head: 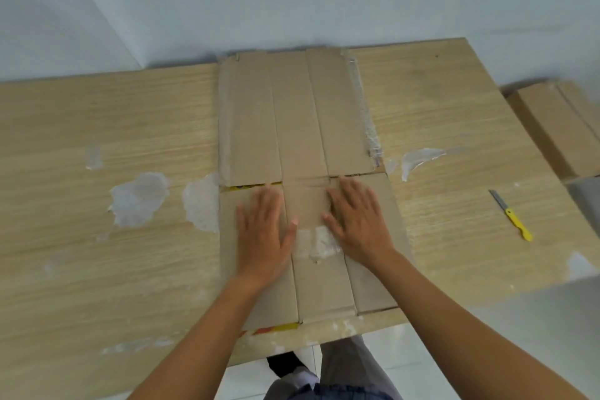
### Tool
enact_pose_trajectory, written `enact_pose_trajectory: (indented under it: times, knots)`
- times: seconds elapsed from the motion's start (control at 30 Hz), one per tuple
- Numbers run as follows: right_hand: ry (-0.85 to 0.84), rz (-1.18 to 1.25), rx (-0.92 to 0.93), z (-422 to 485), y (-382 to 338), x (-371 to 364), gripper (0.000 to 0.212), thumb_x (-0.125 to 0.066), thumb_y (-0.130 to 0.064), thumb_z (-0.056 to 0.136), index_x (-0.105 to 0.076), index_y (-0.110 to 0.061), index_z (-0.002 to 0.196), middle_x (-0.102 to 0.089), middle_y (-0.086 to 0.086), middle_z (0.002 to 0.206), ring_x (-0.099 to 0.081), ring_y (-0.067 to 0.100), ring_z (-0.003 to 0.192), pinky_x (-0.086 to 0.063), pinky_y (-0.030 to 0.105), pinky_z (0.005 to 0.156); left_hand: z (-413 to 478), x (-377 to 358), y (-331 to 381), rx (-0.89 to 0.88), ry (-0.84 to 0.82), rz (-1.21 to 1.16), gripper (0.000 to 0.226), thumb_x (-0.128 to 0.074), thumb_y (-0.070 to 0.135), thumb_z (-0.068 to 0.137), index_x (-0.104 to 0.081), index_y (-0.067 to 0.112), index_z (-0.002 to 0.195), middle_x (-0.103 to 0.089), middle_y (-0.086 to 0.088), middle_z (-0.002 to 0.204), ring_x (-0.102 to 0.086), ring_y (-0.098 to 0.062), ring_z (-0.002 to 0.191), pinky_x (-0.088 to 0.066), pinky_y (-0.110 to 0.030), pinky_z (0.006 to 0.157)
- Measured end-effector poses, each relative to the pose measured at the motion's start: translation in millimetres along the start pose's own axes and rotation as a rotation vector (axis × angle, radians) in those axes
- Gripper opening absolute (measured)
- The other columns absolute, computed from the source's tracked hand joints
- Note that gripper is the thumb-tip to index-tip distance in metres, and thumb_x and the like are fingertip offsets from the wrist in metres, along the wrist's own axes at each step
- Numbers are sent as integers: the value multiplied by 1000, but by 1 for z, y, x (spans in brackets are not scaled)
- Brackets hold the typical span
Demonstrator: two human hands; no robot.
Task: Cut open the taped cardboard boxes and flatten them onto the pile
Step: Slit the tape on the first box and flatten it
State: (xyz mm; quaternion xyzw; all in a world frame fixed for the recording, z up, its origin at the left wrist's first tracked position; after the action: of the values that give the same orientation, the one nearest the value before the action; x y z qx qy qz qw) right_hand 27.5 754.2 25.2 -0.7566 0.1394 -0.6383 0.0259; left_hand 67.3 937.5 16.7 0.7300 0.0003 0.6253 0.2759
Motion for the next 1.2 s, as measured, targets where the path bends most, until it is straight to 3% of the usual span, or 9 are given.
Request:
enact_pose_trajectory:
  times: [0.1, 0.2, 0.3, 0.43, 0.6, 0.7, 0.83, 0.97, 1.2]
  knots:
    - [118, 130, -296, -11, 31, 16, 59, -39, -42, 95, -33, -9, 144, -20, 22, 153, -16, 38, 142, -16, 53, 115, -7, 21, -36, 364, 98, -140, 69, -43, 39, 96, -19, 6, 151, -8, -16, 160, 0, -28, 148, 6, -39, 118]
    - [84, 199, -430, -18, 41, 26, 63, -52, -36, 94, -28, -7, 144, -27, 19, 150, -21, 36, 139, -24, 50, 111, -15, 29, -43, 463, 35, -251, 66, -49, 28, 97, -16, 7, 151, -3, -12, 161, 4, -24, 148, 3, -35, 120]
    - [50, 228, -443, -17, 33, 35, 63, -56, -31, 90, -28, -10, 143, -36, 14, 143, -31, 37, 129, -33, 49, 100, -17, 33, -33, 519, 59, -415, 62, -53, 23, 95, -26, 8, 149, -20, -10, 158, -14, -24, 146, -14, -39, 119]
    - [-5, 481, -546, -17, 41, 39, 68, -54, -23, 91, -20, -9, 148, -35, 20, 141, -37, 38, 127, -33, 46, 102, -13, 52, -50, 688, 140, -586, 63, -56, 20, 91, -28, 12, 148, -38, -10, 149, -37, -29, 135, -33, -43, 110]
    - [50, 768, -450, -23, 30, 41, 51, -52, -18, 94, -36, -15, 142, -51, 10, 134, -51, 28, 118, -42, 42, 100, -21, 63, -68, 746, 58, -695, 56, -50, 22, 96, -30, 13, 148, -43, -9, 145, -46, -28, 127, -39, -34, 98]
    - [112, 835, -394, -21, 14, 43, 47, -52, -20, 95, -38, -18, 139, -54, 7, 127, -56, 28, 111, -47, 48, 95, -29, 74, -76, 737, 131, -661, 53, -48, 21, 98, -31, 10, 146, -42, -10, 146, -44, -29, 129, -38, -36, 101]
    - [138, 844, -284, -17, -21, 40, 44, -51, -16, 96, -38, -17, 139, -53, 3, 118, -56, 24, 104, -48, 40, 88, -50, 93, -98, 761, 238, -634, 52, -50, 21, 97, -33, 12, 145, -44, -8, 145, -45, -28, 129, -38, -36, 101]
    - [110, 849, -184, -6, -71, 32, 41, -51, -17, 96, -41, -20, 135, -54, -1, 116, -57, 24, 105, -50, 45, 89, -83, 115, -140, 812, 341, -621, 49, -54, 21, 96, -40, 10, 141, -52, -11, 136, -50, -29, 122, -42, -40, 100]
    - [-1, 843, -69, 18, -178, 1, 49, -48, -24, 98, -33, -17, 144, -47, 6, 139, -51, 25, 121, -46, 49, 98, -122, 162, -233, 863, 442, -556, 46, -56, 18, 94, -45, 6, 137, -56, -15, 130, -54, -33, 116, -44, -41, 97]
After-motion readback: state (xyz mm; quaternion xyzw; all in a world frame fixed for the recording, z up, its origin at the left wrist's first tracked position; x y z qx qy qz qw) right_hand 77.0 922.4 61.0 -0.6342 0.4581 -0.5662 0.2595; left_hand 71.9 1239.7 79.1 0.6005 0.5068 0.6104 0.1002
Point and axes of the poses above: each hand's wrist, its own z-axis towards the middle knuckle, its own x-axis out of the back of the hand, y = z × x, the point moved 4 cm from there along z, towards the middle knuckle
